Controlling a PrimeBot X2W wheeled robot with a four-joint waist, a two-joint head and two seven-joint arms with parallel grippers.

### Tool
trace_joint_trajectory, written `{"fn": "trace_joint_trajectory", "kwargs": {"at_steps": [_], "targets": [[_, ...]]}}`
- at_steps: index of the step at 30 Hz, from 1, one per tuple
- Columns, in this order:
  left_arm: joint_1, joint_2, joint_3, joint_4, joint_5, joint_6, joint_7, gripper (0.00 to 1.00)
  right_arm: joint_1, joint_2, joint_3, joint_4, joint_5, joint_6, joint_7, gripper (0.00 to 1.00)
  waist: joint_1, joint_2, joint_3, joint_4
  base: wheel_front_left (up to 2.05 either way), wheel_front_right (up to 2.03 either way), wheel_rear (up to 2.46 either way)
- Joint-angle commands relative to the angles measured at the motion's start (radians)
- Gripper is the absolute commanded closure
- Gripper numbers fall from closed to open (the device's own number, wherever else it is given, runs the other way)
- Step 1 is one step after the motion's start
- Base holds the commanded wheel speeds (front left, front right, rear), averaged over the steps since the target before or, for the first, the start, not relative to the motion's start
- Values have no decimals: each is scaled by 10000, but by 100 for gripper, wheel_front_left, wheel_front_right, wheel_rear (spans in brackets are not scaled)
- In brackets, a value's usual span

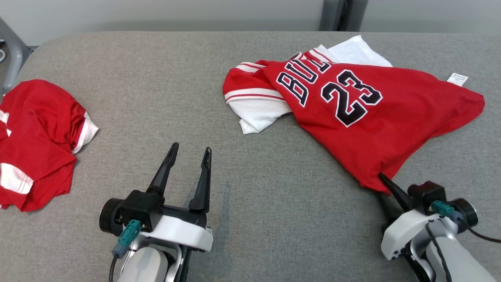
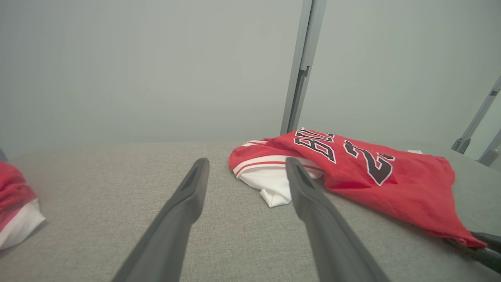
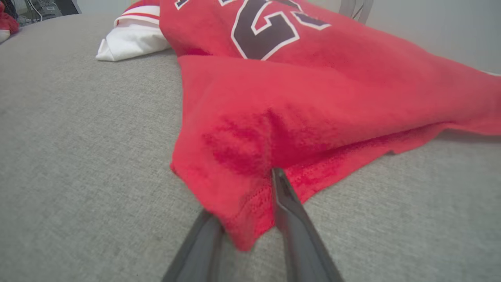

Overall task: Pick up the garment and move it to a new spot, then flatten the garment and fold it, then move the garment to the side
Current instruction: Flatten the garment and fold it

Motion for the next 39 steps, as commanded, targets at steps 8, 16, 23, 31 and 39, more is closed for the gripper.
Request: {"fn": "trace_joint_trajectory", "kwargs": {"at_steps": [8, 16, 23, 31, 39], "targets": [[30, 36, 179, 1, -62, 28, -31, 0, -343, -522, -479, -416, -410, -7, -19, 100, 0, 0, -361, -593, 0, 0, 0], [335, 34, 267, 43, -118, -5, -31, 0, 144, -2060, -771, -2491, -99, -7, 552, 100, 0, 0, -989, -1444, 0, 0, 0], [382, 39, 181, 43, -142, -40, -31, 0, 1428, -3667, -741, -4839, 1148, -7, 2486, 100, 0, 0, -1110, -1670, 0, 0, 0], [344, 39, 26, 108, -76, -145, -31, 0, 1887, -3891, -1524, -5519, 1707, -7, 3066, 100, 0, 0, -1025, -1448, 0, 0, 0], [103, 36, -165, 181, -11, -125, -31, 0, 1280, -3174, -2315, -2993, 909, -7, 3205, 0, 0, 0, -750, -859, 0, 0, 0]]}}
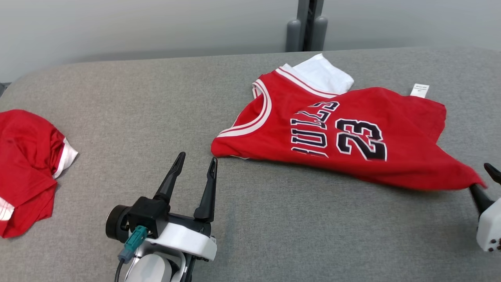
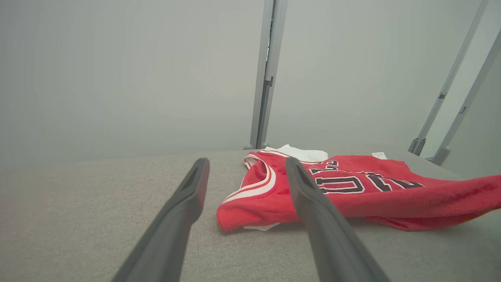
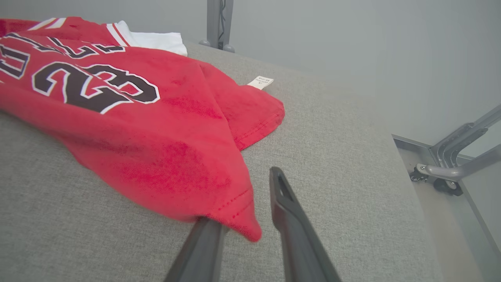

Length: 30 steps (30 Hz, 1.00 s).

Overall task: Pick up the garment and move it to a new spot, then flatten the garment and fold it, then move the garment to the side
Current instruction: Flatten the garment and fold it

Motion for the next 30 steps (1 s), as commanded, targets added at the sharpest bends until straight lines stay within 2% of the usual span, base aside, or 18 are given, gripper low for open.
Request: {"fn": "trace_joint_trajectory", "kwargs": {"at_steps": [1, 7, 16, 30], "targets": [[-133, 38, 5, 9, 75, 8, -31, 0, -164, 100, -20, 72, -109, -7, -41, 0, 0, -1, 96, 101, 0, 0, 0], [-172, 36, 118, 48, 172, 35, -32, 0, -502, 1111, -158, 707, -731, -7, -952, 0, 0, -1, 270, 30, 0, 0, 0], [-412, 39, 381, 182, 303, -6, -32, 0, -763, 2257, 157, -27, -739, -7, -2607, 0, 0, -1, 507, -632, 0, 0, 0], [-1016, 42, 1109, 1078, 785, -29, -30, 0, -861, 2778, 603, -1109, -967, -7, -2962, 0, 0, -1, 938, -1821, 0, 0, 0]]}}
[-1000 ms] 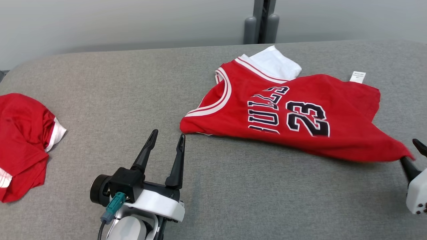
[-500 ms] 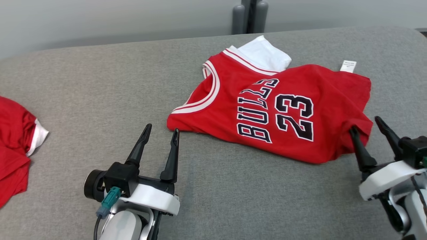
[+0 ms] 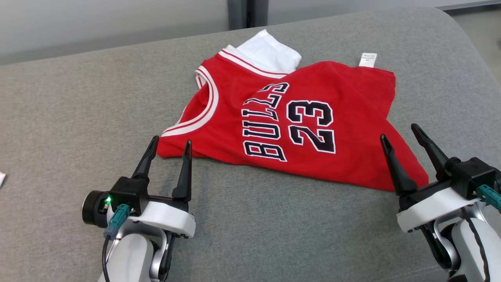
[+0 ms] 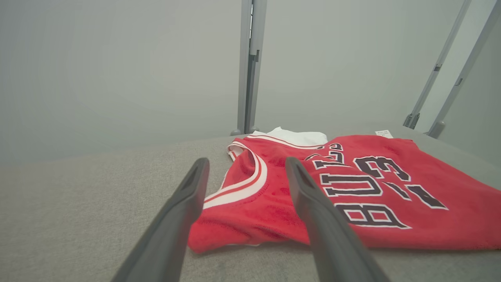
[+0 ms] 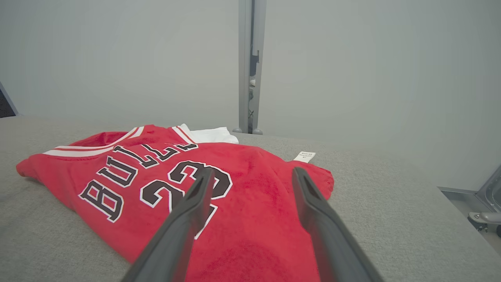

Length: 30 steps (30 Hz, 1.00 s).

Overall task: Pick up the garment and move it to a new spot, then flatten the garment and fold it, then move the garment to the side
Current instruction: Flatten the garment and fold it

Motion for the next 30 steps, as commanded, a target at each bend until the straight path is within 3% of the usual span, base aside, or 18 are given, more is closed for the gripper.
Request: {"fn": "trace_joint_trajectory", "kwargs": {"at_steps": [1, 11, 18, 19, 20, 23, 30], "targets": [[-237, 42, 144, 281, 169, -32, -30, 0, -78, 8, 12, -74, 3, -7, -100, 0, 0, -1, 166, -229, 0, 0, 0], [-1171, 329, 613, 2495, 543, 327, -32, 0, -88, 144, 29, 21, 12, -7, -200, 0, 0, -1, 533, -735, 0, 0, 0], [-2051, 515, 436, 4205, 369, -249, 203, 0, -121, 251, 31, 203, -90, -7, -295, 0, 0, -1, 643, -873, 0, 0, 0], [-2138, 520, 386, 4351, 323, -370, 218, 22, -120, 268, 25, 230, -96, -7, -293, 0, 0, -1, 642, -867, 0, 0, 0], [-2298, 528, 397, 4594, 223, -531, 194, 100, -100, 301, -15, 267, -118, -7, -307, 0, 0, -1, 618, -826, 0, 0, 0], [-2475, 478, 200, 4803, 151, -882, 123, 100, -58, 338, -76, 335, -186, -7, -341, 0, 0, -1, 455, -603, 0, 0, 0], [-2146, 447, 165, 4194, 45, -941, -27, 100, 38, 369, -15, 406, -215, -7, -355, 0, 0, -1, 24, -122, 0, 0, 0]]}}
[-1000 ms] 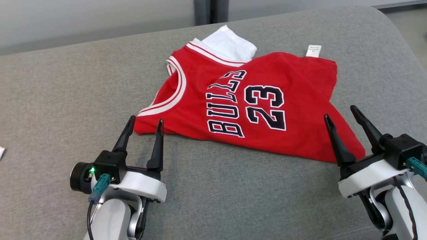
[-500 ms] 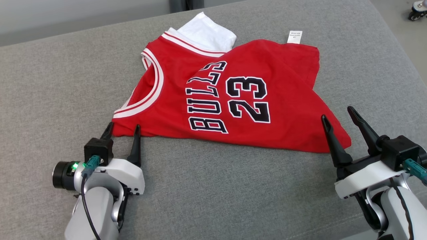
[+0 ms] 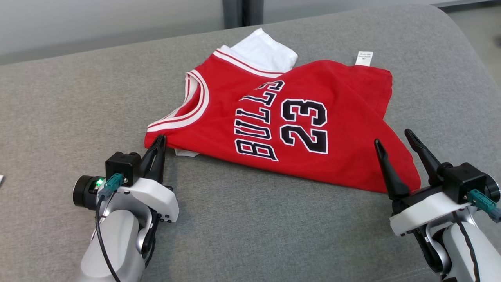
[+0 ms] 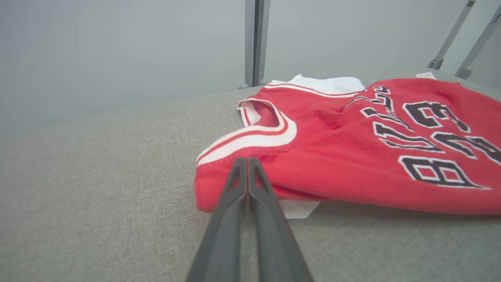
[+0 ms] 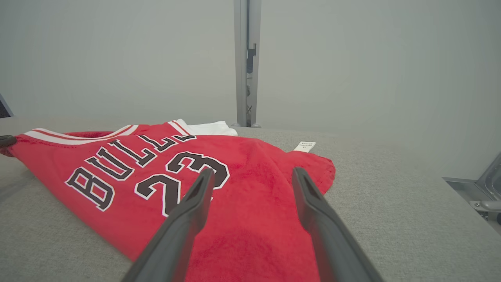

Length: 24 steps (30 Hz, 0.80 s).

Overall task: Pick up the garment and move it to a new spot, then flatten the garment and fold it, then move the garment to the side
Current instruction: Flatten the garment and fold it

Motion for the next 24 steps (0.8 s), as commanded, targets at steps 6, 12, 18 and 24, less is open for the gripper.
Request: {"fn": "trace_joint_trajectory", "kwargs": {"at_steps": [6, 12, 18, 24], "targets": [[778, -61, -34, -2018, -71, -107, -69, 100, 221, -57, -105, 30, -68, -7, -76, 0, 0, 0, -419, 468, 0, 0, 0], [1687, -100, -345, -4578, 138, -213, -73, 100, 374, -63, -14, 48, -82, -7, -73, 0, 0, 0, -724, 879, 0, 0, 0], [2107, 27, -571, -6270, 391, -27, 224, 100, 280, -1, 197, 64, -100, -7, -42, 0, 0, 0, -837, 792, 0, 0, 0], [1627, 487, -468, -5665, 787, 411, 2089, 100, -23, 111, 450, 80, -65, -7, -48, 0, 0, 0, -495, -15, 0, 0, 0]]}}
